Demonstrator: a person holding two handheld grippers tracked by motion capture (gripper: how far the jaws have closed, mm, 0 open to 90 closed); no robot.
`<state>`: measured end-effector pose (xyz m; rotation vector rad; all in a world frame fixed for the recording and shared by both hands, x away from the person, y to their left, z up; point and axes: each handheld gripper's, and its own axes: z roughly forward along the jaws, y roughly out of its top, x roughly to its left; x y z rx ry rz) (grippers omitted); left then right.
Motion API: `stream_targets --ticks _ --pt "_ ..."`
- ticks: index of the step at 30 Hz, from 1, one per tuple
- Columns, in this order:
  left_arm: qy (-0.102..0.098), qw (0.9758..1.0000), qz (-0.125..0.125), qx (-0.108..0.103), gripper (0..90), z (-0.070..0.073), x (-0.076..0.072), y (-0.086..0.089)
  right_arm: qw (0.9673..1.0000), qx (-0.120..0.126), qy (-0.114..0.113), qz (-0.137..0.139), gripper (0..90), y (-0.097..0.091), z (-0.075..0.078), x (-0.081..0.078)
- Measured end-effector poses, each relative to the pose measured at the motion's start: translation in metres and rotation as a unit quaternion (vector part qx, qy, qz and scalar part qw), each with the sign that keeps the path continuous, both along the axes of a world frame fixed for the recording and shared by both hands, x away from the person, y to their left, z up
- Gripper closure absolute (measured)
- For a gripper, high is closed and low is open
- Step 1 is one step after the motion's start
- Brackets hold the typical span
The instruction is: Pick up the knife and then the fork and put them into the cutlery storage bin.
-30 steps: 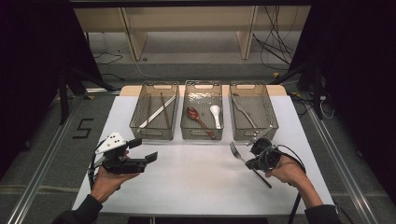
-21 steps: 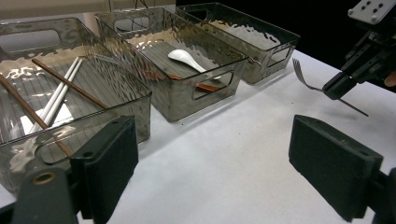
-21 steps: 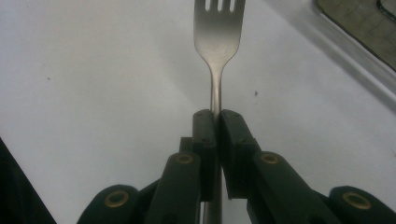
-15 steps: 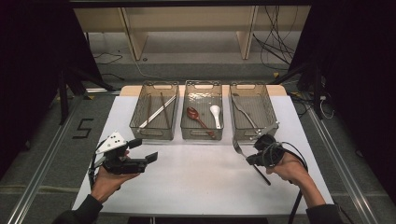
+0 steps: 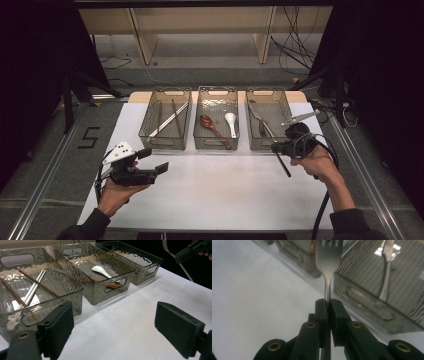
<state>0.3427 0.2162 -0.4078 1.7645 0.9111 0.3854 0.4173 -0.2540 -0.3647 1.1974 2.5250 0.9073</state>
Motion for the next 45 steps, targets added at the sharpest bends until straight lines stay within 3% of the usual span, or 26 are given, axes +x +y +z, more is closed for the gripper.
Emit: stream_targets --ticks 10,17,25,34,45 --pt "-0.003 1.0 0.0 -0.003 15.5 0.0 0.0 0.001 0.998 0.017 -0.04 -0.045 85.6 -0.006 0.028 0.028" --pt "-0.004 1.0 0.001 -0.004 15.5 0.0 0.0 0.001 0.9968 0.016 -0.051 -0.059 85.6 -0.005 0.04 0.046" --pt "-0.005 1.0 0.002 -0.005 15.5 0.0 0.0 0.001 0.9941 0.03 -0.062 -0.084 85.6 -0.003 0.052 0.067" --pt "-0.005 1.0 0.003 -0.006 15.5 0.0 0.0 0.003 0.9907 0.032 -0.071 -0.111 85.6 -0.003 0.055 0.089" --pt "-0.005 1.0 0.002 -0.007 15.5 0.0 0.0 0.002 0.9875 0.021 -0.068 -0.141 85.6 -0.003 0.045 0.108"
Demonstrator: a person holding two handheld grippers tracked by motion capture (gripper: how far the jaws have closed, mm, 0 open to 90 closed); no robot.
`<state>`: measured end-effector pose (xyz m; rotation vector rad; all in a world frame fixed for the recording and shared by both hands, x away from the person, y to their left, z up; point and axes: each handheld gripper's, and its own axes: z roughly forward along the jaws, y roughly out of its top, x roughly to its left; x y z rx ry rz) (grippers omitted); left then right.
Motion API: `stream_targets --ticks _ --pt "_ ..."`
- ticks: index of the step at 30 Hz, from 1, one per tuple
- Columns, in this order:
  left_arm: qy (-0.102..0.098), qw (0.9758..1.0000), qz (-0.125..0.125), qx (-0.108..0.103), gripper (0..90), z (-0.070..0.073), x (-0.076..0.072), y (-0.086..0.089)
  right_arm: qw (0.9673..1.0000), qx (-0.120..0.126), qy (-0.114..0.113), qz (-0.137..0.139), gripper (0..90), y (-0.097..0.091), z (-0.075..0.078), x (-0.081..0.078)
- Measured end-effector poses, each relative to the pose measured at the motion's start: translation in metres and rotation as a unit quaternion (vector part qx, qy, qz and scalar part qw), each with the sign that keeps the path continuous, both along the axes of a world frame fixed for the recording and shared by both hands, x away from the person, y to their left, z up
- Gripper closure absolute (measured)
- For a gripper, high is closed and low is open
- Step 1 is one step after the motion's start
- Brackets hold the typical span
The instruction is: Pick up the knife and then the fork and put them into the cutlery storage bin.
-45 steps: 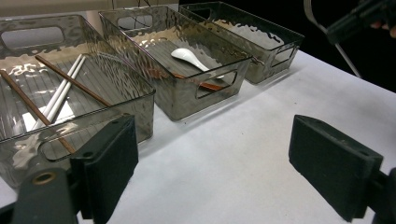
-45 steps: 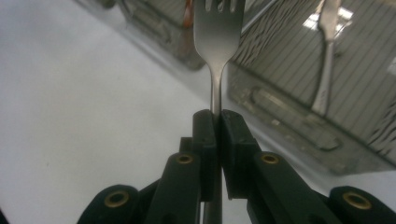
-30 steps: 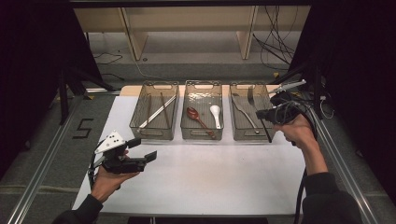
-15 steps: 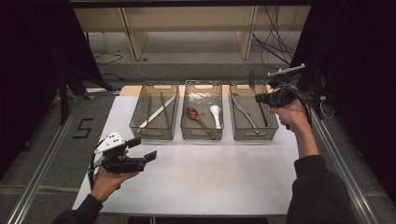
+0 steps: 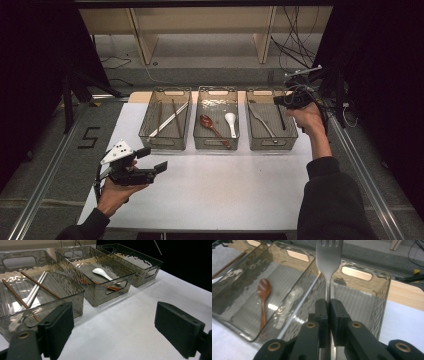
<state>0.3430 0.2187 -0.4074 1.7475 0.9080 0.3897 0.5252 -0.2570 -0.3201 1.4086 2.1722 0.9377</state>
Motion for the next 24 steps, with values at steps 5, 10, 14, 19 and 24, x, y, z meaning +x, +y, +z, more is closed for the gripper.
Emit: stream_targets --ticks 5,10,14,19,24 --pt "0.0 1.0 -0.001 0.0 15.5 0.0 0.0 0.0 0.9999 -0.005 0.001 -0.01 85.5 0.0 -0.006 0.006" --pt "0.0 1.0 0.0 0.0 15.5 0.0 0.0 0.001 0.9998 -0.014 0.003 -0.015 85.5 0.001 -0.011 0.01" --pt "-0.001 1.0 0.001 -0.001 15.5 0.0 0.0 0.001 0.9997 -0.014 0.005 -0.019 85.5 0.002 -0.013 0.012" --pt "-0.001 1.0 0.002 -0.002 15.5 0.0 0.0 0.001 0.9998 -0.012 0.004 -0.018 85.5 0.004 -0.018 0.012" --pt "-0.002 1.0 0.001 -0.002 15.5 0.001 -0.001 0.002 0.9996 -0.011 0.009 -0.023 85.4 0.003 -0.026 0.012"
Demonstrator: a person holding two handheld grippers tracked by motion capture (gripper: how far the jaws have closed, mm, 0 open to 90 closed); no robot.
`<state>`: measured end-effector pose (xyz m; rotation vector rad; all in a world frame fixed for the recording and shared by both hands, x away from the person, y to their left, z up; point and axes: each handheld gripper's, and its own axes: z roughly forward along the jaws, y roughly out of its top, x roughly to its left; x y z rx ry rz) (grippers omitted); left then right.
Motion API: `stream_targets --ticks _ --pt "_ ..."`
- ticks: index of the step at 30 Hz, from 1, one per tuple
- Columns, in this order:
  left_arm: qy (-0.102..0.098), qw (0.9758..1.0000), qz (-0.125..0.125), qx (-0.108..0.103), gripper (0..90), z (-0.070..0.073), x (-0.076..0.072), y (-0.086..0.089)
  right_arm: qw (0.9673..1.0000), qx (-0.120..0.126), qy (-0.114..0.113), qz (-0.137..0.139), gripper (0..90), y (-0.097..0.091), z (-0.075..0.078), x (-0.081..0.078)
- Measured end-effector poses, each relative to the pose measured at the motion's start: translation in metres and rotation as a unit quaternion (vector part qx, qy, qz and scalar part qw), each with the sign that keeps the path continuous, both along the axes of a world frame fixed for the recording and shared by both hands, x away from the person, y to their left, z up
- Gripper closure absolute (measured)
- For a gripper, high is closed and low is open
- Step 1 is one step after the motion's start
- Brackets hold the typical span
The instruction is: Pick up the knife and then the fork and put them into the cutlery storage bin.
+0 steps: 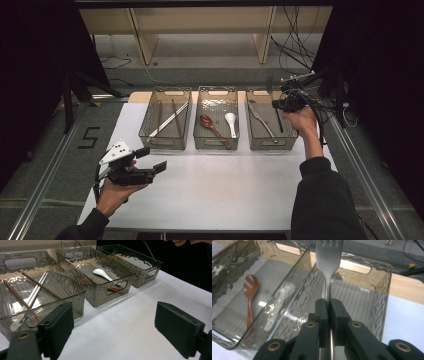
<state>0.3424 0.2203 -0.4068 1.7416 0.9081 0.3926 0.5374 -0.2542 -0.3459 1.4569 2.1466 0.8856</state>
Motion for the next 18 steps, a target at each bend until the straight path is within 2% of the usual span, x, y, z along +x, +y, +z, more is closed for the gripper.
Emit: stream_targets --ticks 18 --pt "0.0 1.0 0.0 -0.001 15.5 0.0 0.0 0.0 0.9999 -0.008 0.003 -0.01 85.3 -0.001 -0.016 0.001"
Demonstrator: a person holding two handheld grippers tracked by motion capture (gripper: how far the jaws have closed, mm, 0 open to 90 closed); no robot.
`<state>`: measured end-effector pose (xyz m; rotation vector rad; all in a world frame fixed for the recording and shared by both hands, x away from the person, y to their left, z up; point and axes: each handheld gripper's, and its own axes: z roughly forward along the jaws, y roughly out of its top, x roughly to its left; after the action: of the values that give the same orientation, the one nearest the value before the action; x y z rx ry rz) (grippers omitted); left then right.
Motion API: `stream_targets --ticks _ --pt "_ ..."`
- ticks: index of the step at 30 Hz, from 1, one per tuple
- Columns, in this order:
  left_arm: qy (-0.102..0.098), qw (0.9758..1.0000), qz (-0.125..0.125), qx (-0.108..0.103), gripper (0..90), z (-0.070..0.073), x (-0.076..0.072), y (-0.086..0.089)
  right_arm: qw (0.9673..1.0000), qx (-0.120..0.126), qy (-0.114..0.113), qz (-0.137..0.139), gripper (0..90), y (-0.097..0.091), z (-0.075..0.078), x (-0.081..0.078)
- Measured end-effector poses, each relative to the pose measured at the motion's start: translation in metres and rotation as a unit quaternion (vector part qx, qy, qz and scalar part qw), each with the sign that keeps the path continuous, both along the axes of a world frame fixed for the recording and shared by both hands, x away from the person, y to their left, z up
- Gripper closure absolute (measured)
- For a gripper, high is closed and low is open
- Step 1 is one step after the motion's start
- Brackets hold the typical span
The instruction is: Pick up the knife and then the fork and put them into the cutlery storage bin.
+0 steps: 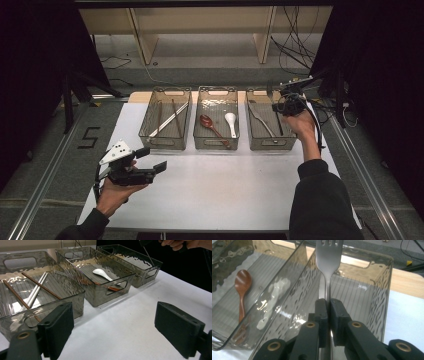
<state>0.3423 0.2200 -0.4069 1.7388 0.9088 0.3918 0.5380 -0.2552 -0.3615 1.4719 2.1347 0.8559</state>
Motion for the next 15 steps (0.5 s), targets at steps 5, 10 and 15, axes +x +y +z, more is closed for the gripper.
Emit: stream_targets --ticks 5,10,15 --pt "0.001 1.0 0.0 0.0 15.5 0.0 0.0 0.0 1.0 -0.003 0.004 0.003 85.2 0.002 -0.007 -0.001" --pt "0.0 1.0 0.001 0.0 15.5 0.0 0.0 0.0 0.9999 -0.007 0.011 0.004 84.4 0.004 -0.015 -0.001" --pt "0.0 1.0 -0.001 0.003 15.5 0.0 0.0 -0.001 0.9996 0.008 0.021 0.015 77.7 0.004 -0.019 -0.002"
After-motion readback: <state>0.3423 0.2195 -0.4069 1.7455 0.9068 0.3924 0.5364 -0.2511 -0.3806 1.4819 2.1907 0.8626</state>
